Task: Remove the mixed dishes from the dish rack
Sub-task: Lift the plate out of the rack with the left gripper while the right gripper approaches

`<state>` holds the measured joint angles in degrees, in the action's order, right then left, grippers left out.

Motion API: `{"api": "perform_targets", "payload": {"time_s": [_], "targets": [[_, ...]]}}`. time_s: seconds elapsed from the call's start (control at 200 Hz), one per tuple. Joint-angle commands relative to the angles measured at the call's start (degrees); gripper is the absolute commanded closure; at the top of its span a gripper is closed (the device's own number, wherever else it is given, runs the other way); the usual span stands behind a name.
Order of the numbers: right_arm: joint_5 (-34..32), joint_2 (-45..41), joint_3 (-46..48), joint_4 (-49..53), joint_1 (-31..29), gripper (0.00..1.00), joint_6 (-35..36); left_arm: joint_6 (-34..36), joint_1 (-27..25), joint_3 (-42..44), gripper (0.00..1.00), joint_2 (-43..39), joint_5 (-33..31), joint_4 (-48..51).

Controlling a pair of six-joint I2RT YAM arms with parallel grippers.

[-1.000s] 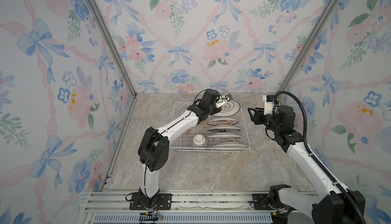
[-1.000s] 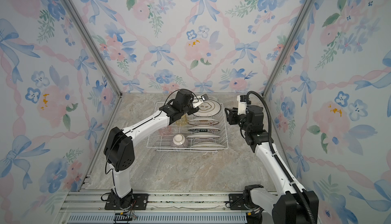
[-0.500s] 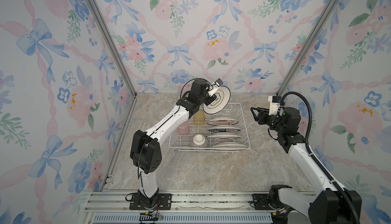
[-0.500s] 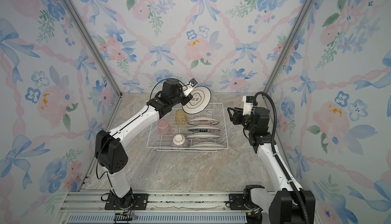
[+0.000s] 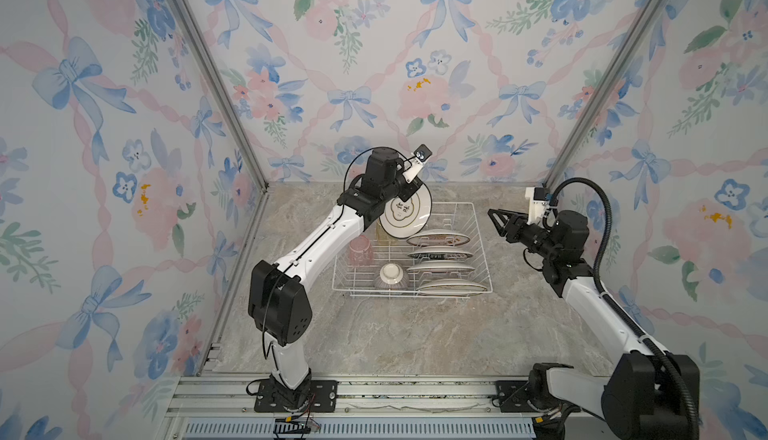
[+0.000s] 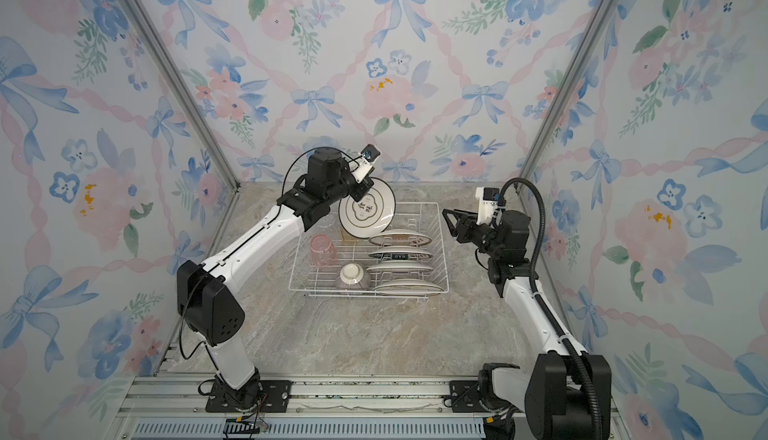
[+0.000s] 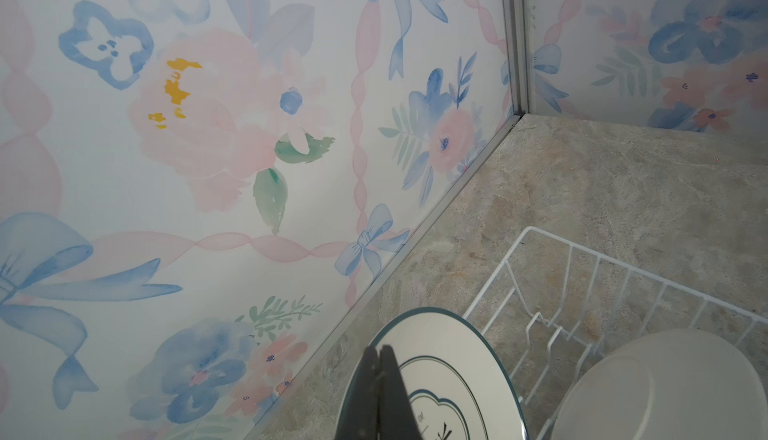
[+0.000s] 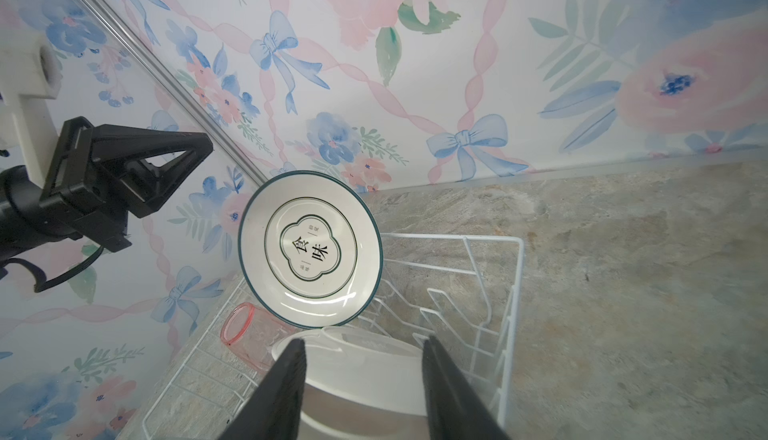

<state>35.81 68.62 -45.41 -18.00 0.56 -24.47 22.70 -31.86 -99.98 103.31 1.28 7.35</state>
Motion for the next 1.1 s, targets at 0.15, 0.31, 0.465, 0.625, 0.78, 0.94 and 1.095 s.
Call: {"api": "perform_targets", "payload": {"time_s": [0.15, 0.31, 0.465, 0.625, 0.78, 0.94, 1.095], "targets": [[-0.11, 1.43, -2.34, 2.43, -2.86, 0.53, 1.86, 0.69, 0.47, 0.08, 1.00, -0.01, -2.12, 0.17], [-1.23, 1.83, -2.82, 4.91, -4.67, 0.52, 3.98, 0.88, 0.56, 1.74, 1.00, -1.12, -3.90, 0.18], [3.04, 4.51, -6.91, 6.97, -6.36, 0.46, 1.66, -1.37, 0.74, 3.74, 1.00, -2.79, -6.60, 0.14], [5.98, 8.46, -14.84, 11.75, -8.31, 0.44, 1.94, -6.74, 1.54, 7.83, 0.88, -5.83, -10.83, 0.25], [11.23, 16.73, -26.76, 21.48, -8.78, 0.49, 3.32, -15.47, 4.95, 10.78, 0.71, -8.44, -8.09, 3.55], [11.75, 21.80, -30.73, 21.53, -9.42, 0.50, 1.10, -26.94, 13.18, 12.72, 0.72, -10.05, 4.81, 7.67], [12.28, 23.91, -30.72, 18.62, -10.50, 0.50, -1.00, -32.99, 18.32, 15.46, 0.73, -11.03, 13.82, 9.31]]}}
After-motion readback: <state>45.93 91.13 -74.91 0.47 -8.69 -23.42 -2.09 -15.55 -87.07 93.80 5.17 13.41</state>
